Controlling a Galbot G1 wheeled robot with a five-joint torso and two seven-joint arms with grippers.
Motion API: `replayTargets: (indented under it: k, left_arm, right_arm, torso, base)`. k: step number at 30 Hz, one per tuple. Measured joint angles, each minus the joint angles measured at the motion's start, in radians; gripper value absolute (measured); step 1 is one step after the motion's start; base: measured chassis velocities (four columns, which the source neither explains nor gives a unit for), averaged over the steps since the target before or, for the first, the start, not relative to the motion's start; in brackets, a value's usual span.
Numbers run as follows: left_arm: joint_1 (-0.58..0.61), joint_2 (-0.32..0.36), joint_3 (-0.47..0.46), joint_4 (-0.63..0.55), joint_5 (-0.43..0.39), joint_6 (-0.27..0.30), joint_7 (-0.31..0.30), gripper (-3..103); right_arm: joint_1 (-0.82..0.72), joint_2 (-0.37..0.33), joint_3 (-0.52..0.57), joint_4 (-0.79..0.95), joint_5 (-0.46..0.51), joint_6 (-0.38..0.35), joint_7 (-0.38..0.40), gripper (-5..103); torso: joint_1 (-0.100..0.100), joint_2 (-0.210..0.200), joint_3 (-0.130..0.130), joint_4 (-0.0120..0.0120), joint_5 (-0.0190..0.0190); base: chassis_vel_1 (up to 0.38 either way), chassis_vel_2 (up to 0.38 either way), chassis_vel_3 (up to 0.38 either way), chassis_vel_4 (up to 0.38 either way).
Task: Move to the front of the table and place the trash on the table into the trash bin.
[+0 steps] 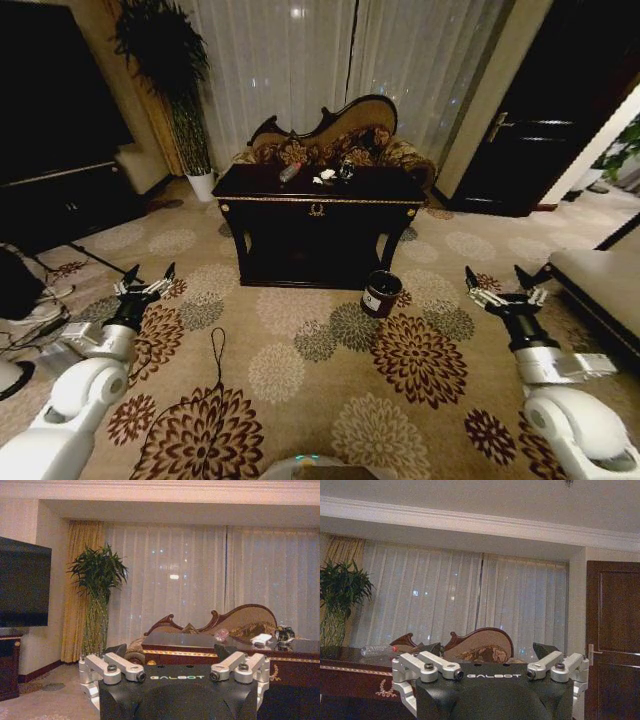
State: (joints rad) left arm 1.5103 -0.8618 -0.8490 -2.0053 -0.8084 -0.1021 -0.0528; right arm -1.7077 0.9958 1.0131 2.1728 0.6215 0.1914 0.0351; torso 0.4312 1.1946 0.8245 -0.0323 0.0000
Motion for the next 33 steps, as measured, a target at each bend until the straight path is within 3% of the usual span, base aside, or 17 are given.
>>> replayTargets:
  k: [10, 15, 19, 33]
  left_arm:
    - [0.014, -0.032, 0.005, -0.009, 0.010, -0.001, 0.000, 99]
    - [0.015, -0.025, 0.006, -0.009, 0.011, -0.003, 0.002, 97]
    - [0.011, -0.023, 0.008, -0.013, 0.008, -0.003, 0.002, 102]
    - [0.019, -0.023, 0.005, -0.024, 0.004, -0.003, 0.005, 98]
  right_arm:
    - [-0.003, 0.020, -0.011, 0.003, 0.001, 0.002, -0.007, 100]
    - [-0.003, 0.019, -0.011, 0.004, -0.001, 0.002, -0.008, 100]
    - [-0.003, 0.033, -0.012, -0.001, -0.008, 0.002, -0.003, 100]
    - [-0.013, 0.028, -0.003, 0.019, -0.006, 0.000, 0.001, 100]
  torso:
    - [0.000, 0.000, 0.000, 0.0001, 0.0000]
    - [0.000, 0.000, 0.000, 0.0000, 0.0000]
    - [0.000, 0.000, 0.000, 0.0000, -0.0001]
    - [0.000, 0.000, 0.000, -0.0001, -0.0002]
  base:
    - [0.000, 0.000, 0.000, 0.000]
    - [-0.068, 0.065, 0.067, -0.059]
    - [-0.106, 0.102, 0.097, -0.096]
    - [-0.110, 0.109, 0.095, -0.118]
